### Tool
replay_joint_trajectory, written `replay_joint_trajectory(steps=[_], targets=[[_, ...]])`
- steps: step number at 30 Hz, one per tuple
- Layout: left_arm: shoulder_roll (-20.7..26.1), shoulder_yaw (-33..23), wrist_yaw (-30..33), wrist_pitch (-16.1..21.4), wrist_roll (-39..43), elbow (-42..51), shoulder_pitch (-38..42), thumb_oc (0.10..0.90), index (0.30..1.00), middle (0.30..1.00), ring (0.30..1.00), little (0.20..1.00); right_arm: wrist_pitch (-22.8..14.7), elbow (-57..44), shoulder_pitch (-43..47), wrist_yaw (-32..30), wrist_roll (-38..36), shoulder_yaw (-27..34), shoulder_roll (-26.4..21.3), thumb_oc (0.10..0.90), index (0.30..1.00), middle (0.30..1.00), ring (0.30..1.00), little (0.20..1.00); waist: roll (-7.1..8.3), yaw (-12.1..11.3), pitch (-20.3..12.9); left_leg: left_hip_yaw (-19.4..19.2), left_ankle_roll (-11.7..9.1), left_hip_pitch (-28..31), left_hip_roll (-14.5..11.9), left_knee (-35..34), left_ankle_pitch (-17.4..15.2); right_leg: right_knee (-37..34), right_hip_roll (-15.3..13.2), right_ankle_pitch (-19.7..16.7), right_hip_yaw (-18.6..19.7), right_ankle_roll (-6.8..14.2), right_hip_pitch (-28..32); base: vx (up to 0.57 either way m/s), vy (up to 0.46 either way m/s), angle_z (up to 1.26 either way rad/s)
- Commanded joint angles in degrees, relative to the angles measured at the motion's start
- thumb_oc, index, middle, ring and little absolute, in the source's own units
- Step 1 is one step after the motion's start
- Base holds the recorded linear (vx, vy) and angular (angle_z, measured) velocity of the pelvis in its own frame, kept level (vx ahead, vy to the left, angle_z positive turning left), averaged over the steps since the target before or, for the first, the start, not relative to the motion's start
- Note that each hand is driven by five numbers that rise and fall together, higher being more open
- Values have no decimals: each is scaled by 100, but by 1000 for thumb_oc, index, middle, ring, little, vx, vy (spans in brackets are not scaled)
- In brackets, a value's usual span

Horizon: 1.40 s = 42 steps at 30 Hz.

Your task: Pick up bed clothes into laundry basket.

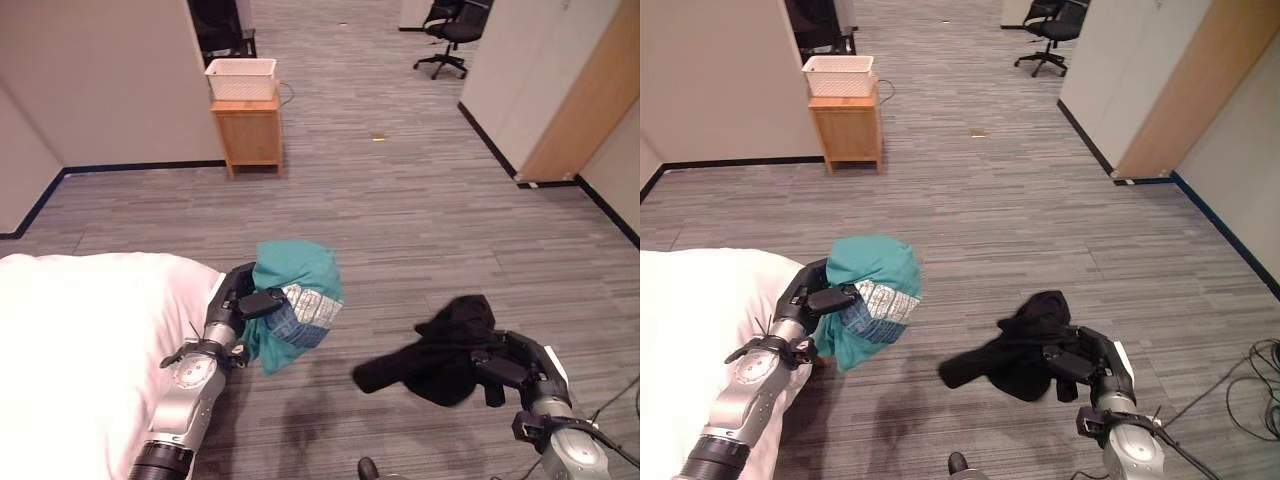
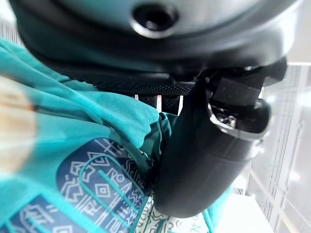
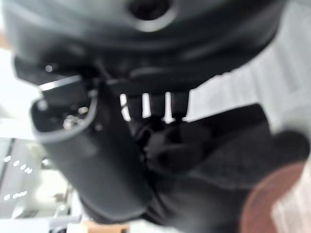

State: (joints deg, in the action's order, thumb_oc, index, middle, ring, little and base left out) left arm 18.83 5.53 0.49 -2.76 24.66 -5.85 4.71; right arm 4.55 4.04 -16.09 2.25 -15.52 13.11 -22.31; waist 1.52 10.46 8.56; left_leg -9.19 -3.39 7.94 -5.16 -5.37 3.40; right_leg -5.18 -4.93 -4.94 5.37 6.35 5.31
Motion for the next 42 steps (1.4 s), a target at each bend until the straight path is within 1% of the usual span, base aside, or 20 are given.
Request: replay_joint_trajectory(steps=[1, 4, 5, 6, 7, 8, 10, 11, 14, 15, 17, 19, 20, 21, 27, 28, 32, 34, 38, 42], targets=[[183, -135, -22, 613, 283, 187, 520, 400, 300, 300, 300, 300, -537, -537, 668, 18, 110, 99, -236, 400, 300, 300, 300, 300, -7, -407, -428, -326, 285, 133, 200, 97, -611, 444, -43, 539, -660, 78, -92, -59, 14, 5], [260, 16, -13, 574, 243, 162, 687, 400, 300, 300, 300, 300, -485, -560, 918, -14, 230, -78, -213, 400, 300, 300, 300, 300, -98, -377, -109, -191, 352, 68, 112, 210, -580, 1935, 32, 497, -596, 320, -779, -129, 20, 1], [264, 12, -11, 574, 244, 157, 702, 400, 300, 300, 300, 300, -485, -554, 936, -16, 232, -79, -211, 400, 300, 300, 300, 300, -85, -375, -100, -188, 353, 50, 121, 226, -584, 2021, 21, 531, -589, 323, -831, -75, -49, -2], [321, 156, 5, 588, 228, 116, 804, 400, 300, 300, 300, 300, -515, -683, 972, -7, 247, -226, -98, 400, 300, 300, 300, 300, -128, -307, 28, 24, 324, -18, 48, 286, -548, 2514, 87, 565, -267, 398, -1084, -36, -109, 19], [358, 155, 22, 606, 217, 123, 815, 400, 300, 300, 300, 300, -509, -705, 1030, -19, 270, -288, -84, 400, 300, 300, 300, 300, -134, -341, 29, 38, 285, -18, 11, 255, -536, 2379, -133, 568, -398, 368, -1107, -26, -106, 44], [359, 154, 22, 606, 217, 123, 815, 400, 300, 300, 300, 300, -510, -705, 1030, -19, 270, -289, -83, 400, 300, 300, 300, 300, -133, -334, 30, 45, 285, -18, 12, 254, -534, 2377, -135, 569, -405, 368, -1103, -5, -143, 61], [406, 24, 51, 630, 279, 203, 708, 400, 300, 300, 300, 300, -525, -719, 1190, 8, 233, -520, -13, 400, 300, 300, 300, 300, -119, -561, -17, 51, 72, -35, -158, 225, -521, 1517, -629, 572, -891, 264, -981, 29, -273, 46], [412, 17, 52, 625, 281, 213, 698, 400, 300, 300, 300, 300, -531, -709, 1196, 6, 232, -529, -12, 400, 300, 300, 300, 300, -125, -527, -13, 81, 67, -39, -171, 236, -525, 1444, -621, 540, -932, 261, -926, 11, -438, 4], [485, -199, -7, 618, 336, 288, 439, 400, 300, 300, 300, 300, -510, -724, 1304, 78, 202, -798, -76, 400, 300, 300, 300, 300, 67, -667, -10, 127, -140, -117, -463, 562, -525, 1080, -512, 605, -891, 221, -730, 30, -387, 20], [484, -522, -127, 595, 333, 406, -28, 400, 300, 300, 300, 300, -527, -843, 1326, 164, 176, -784, -80, 400, 300, 300, 300, 300, 94, -774, -18, 201, -195, -237, -684, 977, -377, 896, -287, 721, -934, 53, -467, 64, -398, 36], [481, -685, -220, 535, 242, 408, -333, 400, 300, 300, 300, 300, -565, -843, 1290, 182, 81, -722, -150, 400, 300, 300, 300, 300, 63, -830, 109, 352, -212, -660, -827, 1850, 19, 790, -131, 746, -1149, -147, -224, 7, -424, 17], [474, -753, -256, 504, 238, 382, -441, 400, 300, 300, 300, 300, -561, -877, 1250, 193, 66, -690, -195, 400, 300, 300, 300, 300, 94, -848, 154, 375, -158, -924, -806, 2318, 106, 737, -117, 769, -1213, -258, -113, -17, -206, 26], [391, -856, -300, 468, 366, 347, -689, 400, 300, 300, 300, 300, -501, -892, 1143, 237, 95, -620, -318, 400, 300, 300, 300, 300, 114, -977, 251, 730, -123, -1280, -343, 2706, 13, 627, -113, 795, -1201, -326, 29, 11, -127, 27], [317, -932, -344, 435, 427, 376, -901, 400, 300, 300, 300, 300, -461, -929, 1080, 283, 103, -561, -369, 400, 300, 300, 300, 300, 141, -973, 244, 797, -108, -1388, -172, 2733, -64, 566, -117, 782, -1213, -335, 51, 48, -163, 31], [105, -1041, -624, 320, 471, 470, -1612, 400, 300, 300, 300, 300, -371, -1000, 541, 526, 171, -267, -293, 400, 300, 300, 300, 300, 212, -1092, 181, 813, 37, -1344, 246, 1909, -365, 281, 47, 769, -1154, -345, 191, 119, -67, 5], [69, -929, -672, 321, 402, 482, -1605, 400, 300, 300, 300, 300, -371, -934, 470, 556, 247, -260, -243, 400, 300, 300, 300, 300, 163, -1071, 135, 924, 69, -1211, 372, 1420, -330, 254, 109, 790, -1140, -339, 206, 84, 3, 1], [219, -684, -687, 430, 131, 553, -1290, 400, 300, 300, 300, 300, -418, -876, 352, 588, 390, -256, -225, 400, 300, 300, 300, 300, 93, -921, 77, 524, 74, -1165, 304, 856, -63, 267, 159, 870, -1218, -342, 215, 86, 69, 3], [338, -557, -574, 506, -36, 488, -1039, 400, 300, 300, 300, 300, -476, -820, 351, 541, 457, -282, -263, 400, 300, 300, 300, 300, 77, -919, 91, 554, 73, -1183, 324, 629, 127, 278, 224, 905, -1212, -352, 156, 14, 61, 20], [445, -485, -437, 571, -64, 344, -695, 400, 300, 300, 300, 300, -477, -627, 462, 436, 514, -318, -204, 400, 300, 300, 300, 300, 72, -817, 94, 522, 148, -1181, 353, 575, 57, 424, 232, 982, -1241, -324, 27, 30, 71, 0], [488, -672, -372, 617, -66, 272, -800, 400, 300, 300, 300, 300, -468, -600, 472, 550, 344, -408, -97, 400, 300, 300, 300, 300, 112, -878, 44, 447, 247, -1038, 448, 616, -134, 499, 125, 1033, -1149, -252, 113, 107, 78, -8]])
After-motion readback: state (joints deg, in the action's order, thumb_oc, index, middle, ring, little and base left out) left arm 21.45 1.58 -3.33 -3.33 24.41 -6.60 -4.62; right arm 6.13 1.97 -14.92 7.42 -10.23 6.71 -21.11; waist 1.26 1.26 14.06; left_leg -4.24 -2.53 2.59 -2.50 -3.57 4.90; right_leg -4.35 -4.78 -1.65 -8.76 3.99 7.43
